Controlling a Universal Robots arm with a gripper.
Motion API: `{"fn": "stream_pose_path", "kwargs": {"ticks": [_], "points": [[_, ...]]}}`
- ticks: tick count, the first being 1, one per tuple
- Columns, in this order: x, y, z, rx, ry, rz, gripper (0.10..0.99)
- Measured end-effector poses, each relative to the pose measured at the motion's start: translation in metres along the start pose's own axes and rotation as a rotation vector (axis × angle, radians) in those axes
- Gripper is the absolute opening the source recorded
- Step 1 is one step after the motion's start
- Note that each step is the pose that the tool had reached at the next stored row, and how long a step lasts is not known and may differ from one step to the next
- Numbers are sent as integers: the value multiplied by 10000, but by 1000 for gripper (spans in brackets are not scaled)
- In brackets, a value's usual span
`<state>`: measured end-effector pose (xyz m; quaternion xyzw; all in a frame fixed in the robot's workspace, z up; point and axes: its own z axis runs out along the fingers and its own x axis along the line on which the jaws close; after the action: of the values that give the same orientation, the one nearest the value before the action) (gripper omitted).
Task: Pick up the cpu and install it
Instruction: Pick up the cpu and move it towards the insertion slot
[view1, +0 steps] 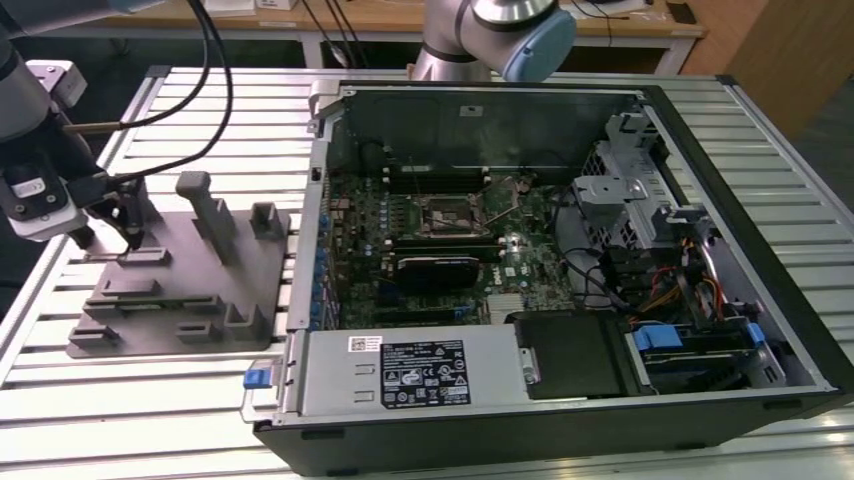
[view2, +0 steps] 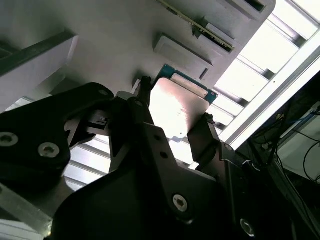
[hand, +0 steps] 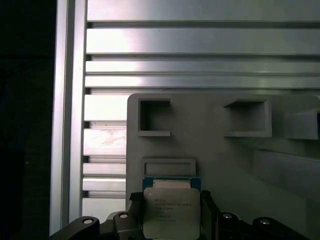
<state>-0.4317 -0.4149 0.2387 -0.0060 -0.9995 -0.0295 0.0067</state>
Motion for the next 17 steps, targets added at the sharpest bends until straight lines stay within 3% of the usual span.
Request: {"fn": "stream_pose_path", "kwargs": {"ticks": [17], "points": [[3,12,-203,0,-12,-2,545]]}}
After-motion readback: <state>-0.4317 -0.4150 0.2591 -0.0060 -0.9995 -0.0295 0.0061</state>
